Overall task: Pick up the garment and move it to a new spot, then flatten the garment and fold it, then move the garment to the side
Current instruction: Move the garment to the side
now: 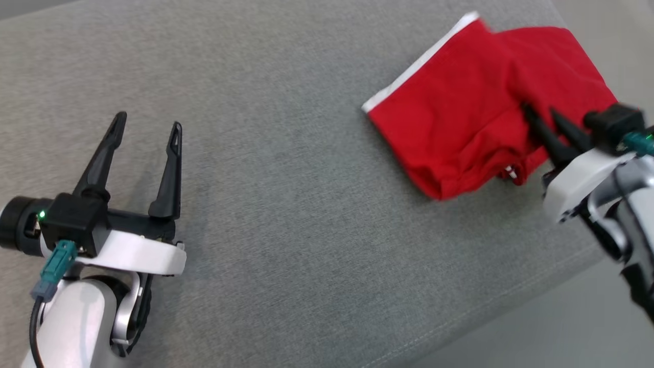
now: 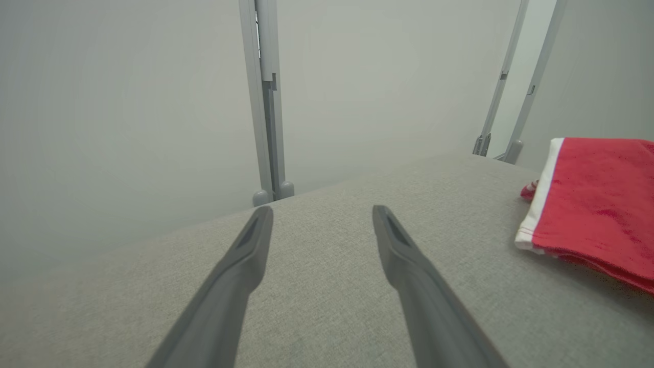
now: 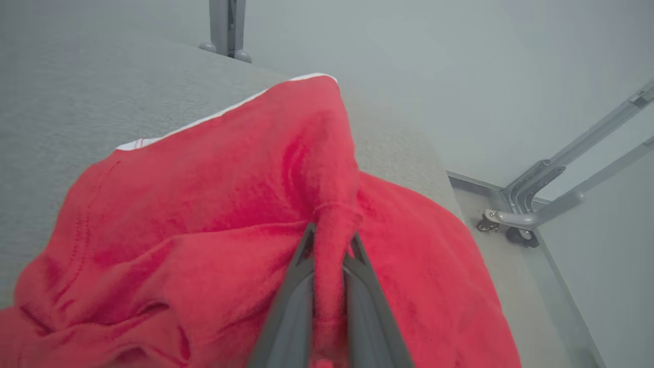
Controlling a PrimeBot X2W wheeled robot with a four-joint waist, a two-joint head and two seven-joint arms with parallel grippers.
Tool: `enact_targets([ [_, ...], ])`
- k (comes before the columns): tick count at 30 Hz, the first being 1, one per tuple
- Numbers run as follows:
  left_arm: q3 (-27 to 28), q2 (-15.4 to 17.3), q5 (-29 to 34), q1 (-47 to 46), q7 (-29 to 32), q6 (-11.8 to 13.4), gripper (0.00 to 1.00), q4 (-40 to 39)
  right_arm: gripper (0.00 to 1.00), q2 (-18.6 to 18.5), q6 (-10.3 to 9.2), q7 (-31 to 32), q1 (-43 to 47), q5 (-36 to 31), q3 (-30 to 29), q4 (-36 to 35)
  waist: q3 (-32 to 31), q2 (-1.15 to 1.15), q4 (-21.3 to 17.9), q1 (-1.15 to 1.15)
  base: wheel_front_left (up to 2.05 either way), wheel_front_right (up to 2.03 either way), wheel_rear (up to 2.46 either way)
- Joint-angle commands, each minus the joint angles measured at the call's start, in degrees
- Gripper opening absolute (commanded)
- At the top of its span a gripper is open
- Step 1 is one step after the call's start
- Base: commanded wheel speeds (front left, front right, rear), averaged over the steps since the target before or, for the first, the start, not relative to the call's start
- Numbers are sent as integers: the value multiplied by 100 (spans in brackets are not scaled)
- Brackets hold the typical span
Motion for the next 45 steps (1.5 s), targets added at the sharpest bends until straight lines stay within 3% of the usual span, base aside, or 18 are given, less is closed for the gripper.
enact_targets([
  [1,10,65,52,-119,32,18,100,-61,0,-107,-4,-115,-184,33,-28,103,268,0,-250,0,0,0,0],
  [7,-79,149,132,-298,225,-18,100,-294,0,-455,-4,-454,-694,270,-376,927,573,0,-250,0,0,0,0],
  [12,-139,164,157,-412,293,-38,100,-354,0,-437,-4,-743,-974,489,-471,1774,798,0,-73,0,0,0,0],
  [13,-146,163,158,-427,300,-31,100,-353,6,-407,-4,-806,-1024,544,-498,1929,830,0,-30,0,0,0,0],
  [14,-144,165,161,-432,295,-18,100,-350,49,-383,-4,-867,-1064,565,-525,2091,855,0,4,0,0,0,0],
  [15,-144,165,161,-432,295,-18,100,-350,49,-383,-4,-867,-1064,565,-525,2091,855,0,4,0,0,0,0],
  [16,-144,167,159,-435,283,-10,100,-345,100,-342,-4,-900,-1085,629,-549,2249,872,0,36,0,0,0,0],
  [21,-152,143,118,-442,206,22,100,-286,100,-215,-4,-1036,-1157,777,-755,2944,848,0,166,0,0,0,0],
  [25,-155,73,13,-305,71,46,100,-143,100,-122,-4,-1120,-884,1000,-1076,2885,584,0,234,0,0,0,0],
  [30,-123,-48,-100,-119,-97,136,100,18,100,-87,-4,-1110,-211,816,-1953,1733,160,0,329,0,0,0,0],
  [36,-2,-185,-279,180,-299,283,100,196,100,441,-4,-1109,869,186,-2869,16,-372,0,572,0,0,0,0],
  [45,196,-303,-465,596,-500,517,100,334,100,1197,-3,-937,1918,-589,-3157,-1500,-944,0,1217,0,0,0,0],
])
